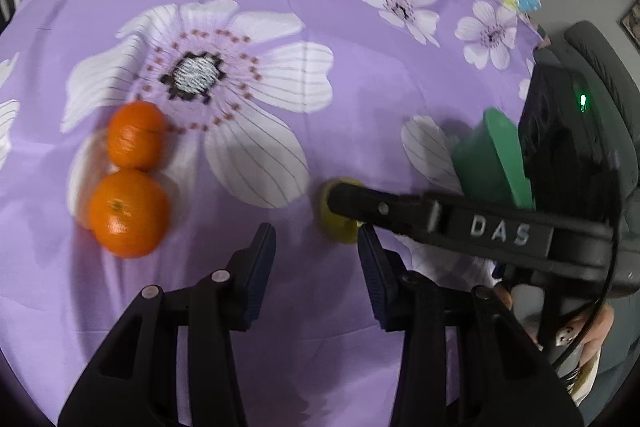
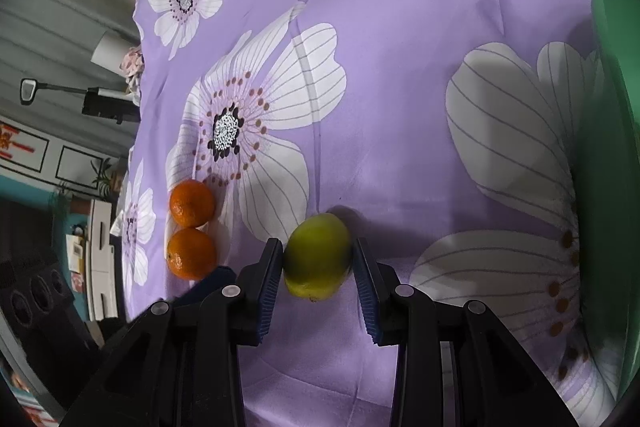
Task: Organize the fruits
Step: 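Grasp the yellow-green lime with the right gripper and lift it, then carry the lime with the right gripper over the green bowl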
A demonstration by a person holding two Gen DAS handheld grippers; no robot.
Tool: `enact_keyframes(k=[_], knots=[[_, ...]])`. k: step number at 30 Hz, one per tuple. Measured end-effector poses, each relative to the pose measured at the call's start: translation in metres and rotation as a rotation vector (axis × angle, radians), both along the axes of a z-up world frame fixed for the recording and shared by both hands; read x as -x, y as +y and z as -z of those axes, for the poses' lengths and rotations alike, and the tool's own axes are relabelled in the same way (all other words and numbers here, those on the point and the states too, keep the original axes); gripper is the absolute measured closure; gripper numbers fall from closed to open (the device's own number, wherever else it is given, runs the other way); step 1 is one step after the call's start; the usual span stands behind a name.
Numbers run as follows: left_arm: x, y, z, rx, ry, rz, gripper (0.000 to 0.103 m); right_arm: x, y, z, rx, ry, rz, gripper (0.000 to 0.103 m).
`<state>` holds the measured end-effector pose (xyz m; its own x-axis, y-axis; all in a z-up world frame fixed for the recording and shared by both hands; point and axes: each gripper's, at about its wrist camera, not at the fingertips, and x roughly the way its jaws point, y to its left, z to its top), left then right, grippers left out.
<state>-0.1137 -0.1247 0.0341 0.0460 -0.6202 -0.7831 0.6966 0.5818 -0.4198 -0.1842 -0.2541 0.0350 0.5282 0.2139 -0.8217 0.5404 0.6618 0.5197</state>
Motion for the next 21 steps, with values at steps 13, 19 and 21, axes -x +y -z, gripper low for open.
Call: enact_keyframes(k=[13, 19, 21], knots=[[0.006, -0.016, 0.017, 0.047, 0.073, 0.002, 0.072, 0.001, -0.001, 0.002, -0.021, 0.0, 0.0, 0.066], [0.007, -0.015, 0.016, 0.061, 0.075, -0.003, 0.072, 0.002, 0.0, 0.001, -0.014, -0.001, 0.003, 0.066], [0.009, -0.014, 0.013, 0.067, 0.069, -0.003, 0.072, 0.003, 0.0, 0.0, -0.009, -0.004, 0.004, 0.066]])
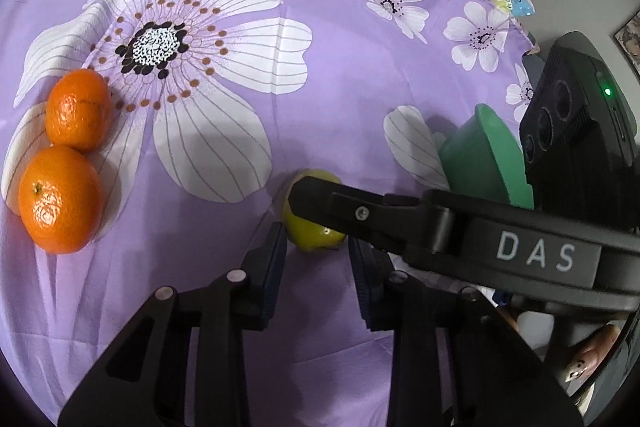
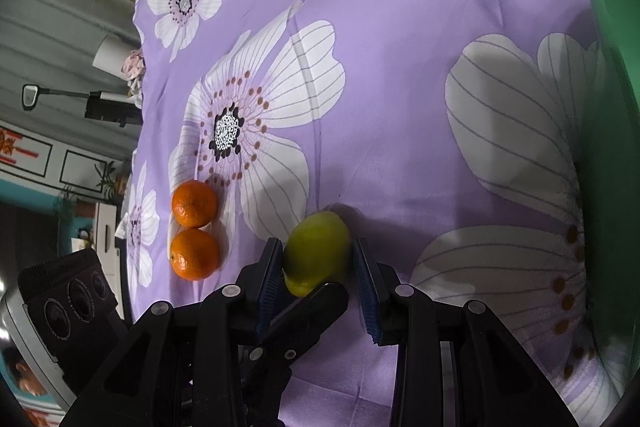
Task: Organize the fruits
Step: 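Carry the lime with the right gripper over the green bowl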
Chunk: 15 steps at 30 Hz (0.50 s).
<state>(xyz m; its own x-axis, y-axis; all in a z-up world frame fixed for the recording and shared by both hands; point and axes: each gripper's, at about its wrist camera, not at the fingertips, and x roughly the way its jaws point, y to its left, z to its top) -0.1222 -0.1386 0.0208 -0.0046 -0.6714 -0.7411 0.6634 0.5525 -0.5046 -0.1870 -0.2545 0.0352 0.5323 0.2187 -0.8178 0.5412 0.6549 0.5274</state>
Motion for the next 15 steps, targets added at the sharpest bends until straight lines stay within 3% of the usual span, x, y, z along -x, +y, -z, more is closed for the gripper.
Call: enact_keyframes(k=[15], knots=[[0.029, 0.003, -0.066, 0.137, -0.183, 0.009, 0.072, 0.027, 0.008, -0.073, 0.135, -0.191, 0.012, 0.066]])
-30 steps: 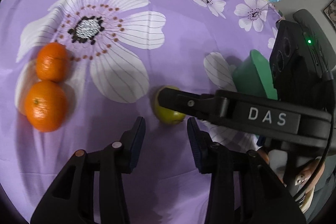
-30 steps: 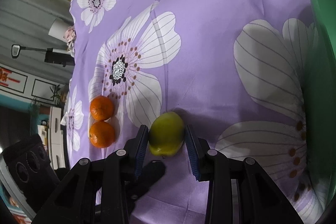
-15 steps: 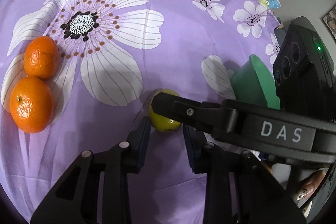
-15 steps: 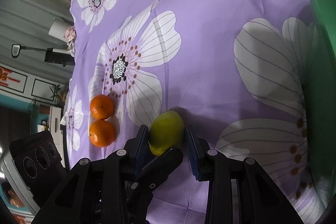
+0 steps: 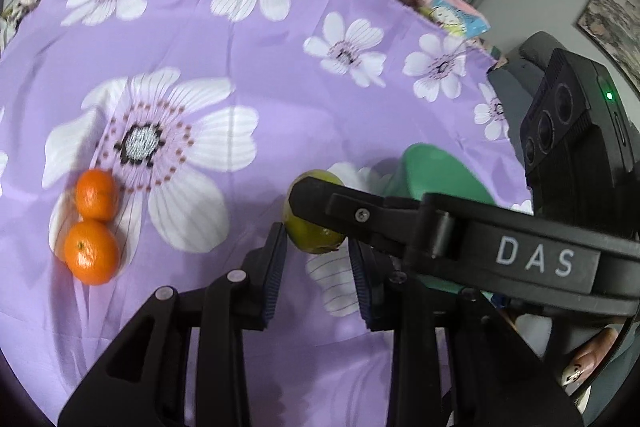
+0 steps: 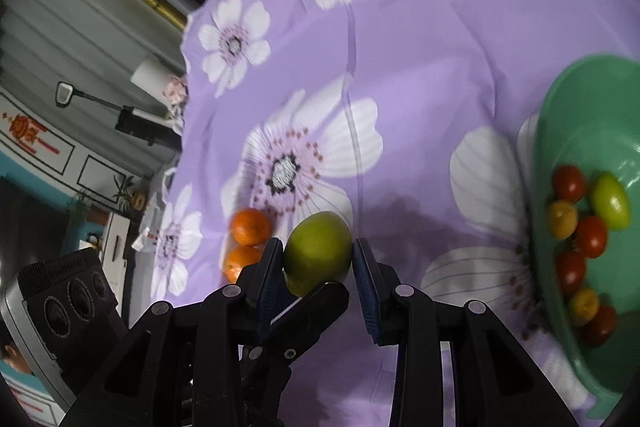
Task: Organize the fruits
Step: 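Carry the lime with the right gripper over the green bowl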
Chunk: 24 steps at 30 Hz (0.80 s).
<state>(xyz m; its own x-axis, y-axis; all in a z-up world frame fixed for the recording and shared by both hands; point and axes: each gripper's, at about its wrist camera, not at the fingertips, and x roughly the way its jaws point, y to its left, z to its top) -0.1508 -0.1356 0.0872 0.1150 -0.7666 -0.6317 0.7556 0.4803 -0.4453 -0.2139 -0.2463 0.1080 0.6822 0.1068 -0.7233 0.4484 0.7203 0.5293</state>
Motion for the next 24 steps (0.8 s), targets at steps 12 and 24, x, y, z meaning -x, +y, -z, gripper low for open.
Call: enact_keyframes(k=[12, 24], knots=[[0.034, -0.033, -0.036, 0.052, -0.102, 0.075, 0.072, 0.04, -0.021, -0.037, 0.055, -0.108, 0.089, 0.066], [0.071, -0.084, -0.048, 0.071, -0.133, 0.192, 0.072, 0.093, -0.059, -0.049, 0.067, -0.159, 0.234, 0.066]])
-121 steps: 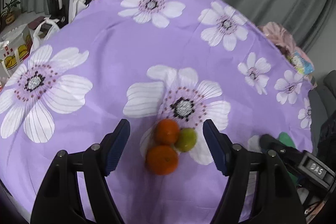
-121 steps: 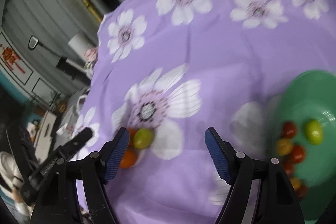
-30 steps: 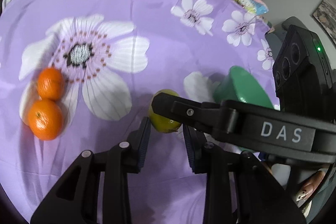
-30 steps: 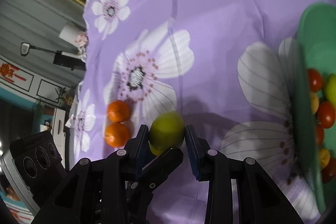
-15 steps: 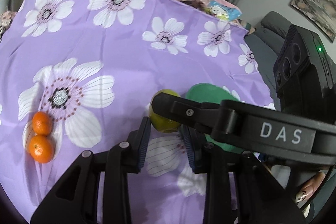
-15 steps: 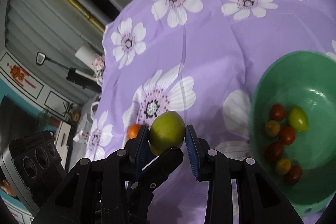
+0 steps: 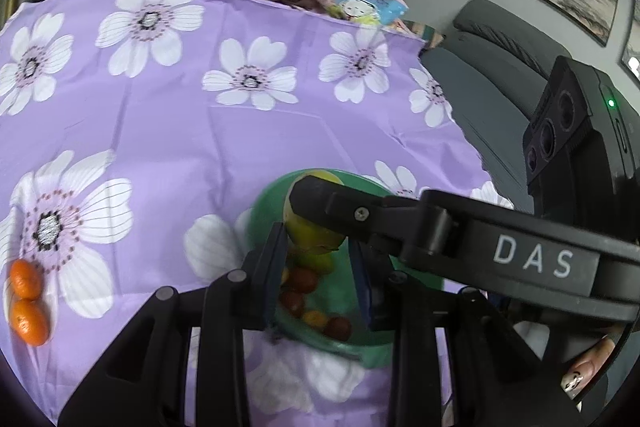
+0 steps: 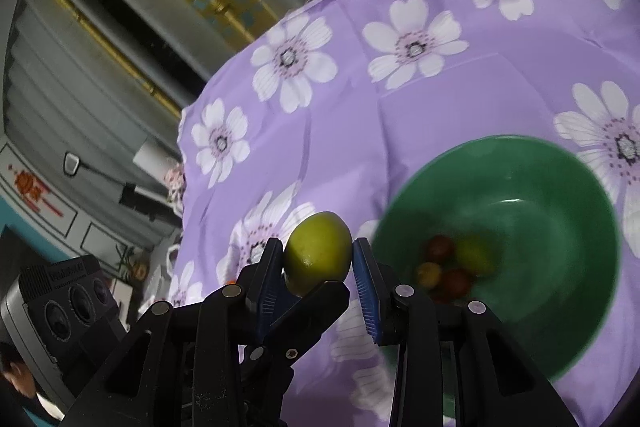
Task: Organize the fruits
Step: 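Carry the lime with the right gripper over the green bowl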
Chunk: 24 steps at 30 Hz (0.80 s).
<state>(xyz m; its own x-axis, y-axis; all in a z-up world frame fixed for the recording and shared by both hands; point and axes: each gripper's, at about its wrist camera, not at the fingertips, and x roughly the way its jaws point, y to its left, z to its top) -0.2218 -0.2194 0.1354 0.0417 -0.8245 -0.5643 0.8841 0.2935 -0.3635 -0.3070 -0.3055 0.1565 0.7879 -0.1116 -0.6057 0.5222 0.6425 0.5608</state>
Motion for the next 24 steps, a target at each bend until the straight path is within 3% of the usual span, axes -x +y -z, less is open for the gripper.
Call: enact_keyframes(k=[14, 24], knots=[[0.028, -0.044, 0.012, -0.022, 0.043, 0.106, 0.072, 0.041, -0.036, 0.01, -0.013, 0.029, 0.118, 0.066], [0.034, -0.065, 0.031, -0.068, 0.104, 0.141, 0.072, 0.052, -0.054, 0.025, -0.045, 0.098, 0.158, 0.066]])
